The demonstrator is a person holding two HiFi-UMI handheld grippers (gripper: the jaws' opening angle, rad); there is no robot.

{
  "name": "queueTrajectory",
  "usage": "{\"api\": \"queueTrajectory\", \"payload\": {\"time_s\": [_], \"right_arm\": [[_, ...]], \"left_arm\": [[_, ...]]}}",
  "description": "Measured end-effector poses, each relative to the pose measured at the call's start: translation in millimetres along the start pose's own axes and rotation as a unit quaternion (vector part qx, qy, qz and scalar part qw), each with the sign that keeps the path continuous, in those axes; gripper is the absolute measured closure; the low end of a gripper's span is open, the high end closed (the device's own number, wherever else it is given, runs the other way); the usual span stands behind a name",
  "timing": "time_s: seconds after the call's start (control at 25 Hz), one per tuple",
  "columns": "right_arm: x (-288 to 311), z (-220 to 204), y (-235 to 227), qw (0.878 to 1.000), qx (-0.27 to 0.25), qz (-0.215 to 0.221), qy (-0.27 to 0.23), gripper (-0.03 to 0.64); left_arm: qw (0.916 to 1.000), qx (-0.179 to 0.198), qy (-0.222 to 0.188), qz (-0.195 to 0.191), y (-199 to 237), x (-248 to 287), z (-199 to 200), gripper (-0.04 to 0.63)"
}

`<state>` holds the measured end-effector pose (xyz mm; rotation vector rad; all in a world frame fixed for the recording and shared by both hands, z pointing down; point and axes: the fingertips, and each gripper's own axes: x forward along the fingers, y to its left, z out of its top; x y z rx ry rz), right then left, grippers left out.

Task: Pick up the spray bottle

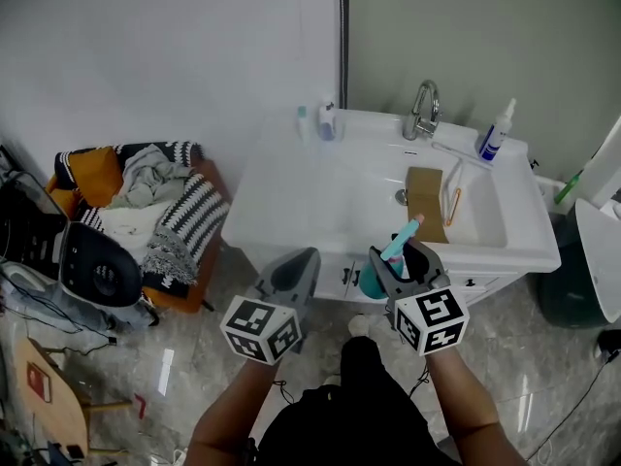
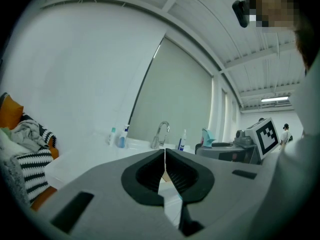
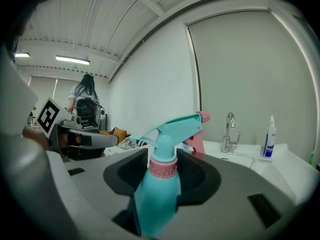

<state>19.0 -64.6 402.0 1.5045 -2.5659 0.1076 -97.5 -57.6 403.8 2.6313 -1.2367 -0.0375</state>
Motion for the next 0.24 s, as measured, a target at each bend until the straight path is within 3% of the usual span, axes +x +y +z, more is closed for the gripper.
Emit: {"api": "queueTrajectory", "payload": {"time_s": [0.24], "right_arm": [[-10.4, 0.1, 3.3, 1.0, -0.002, 0.003, 0.001, 0.445]], "left_arm": [[1.0, -0.001, 0.003, -0.004, -10.3, -4.4, -1.1, 0.586]]}}
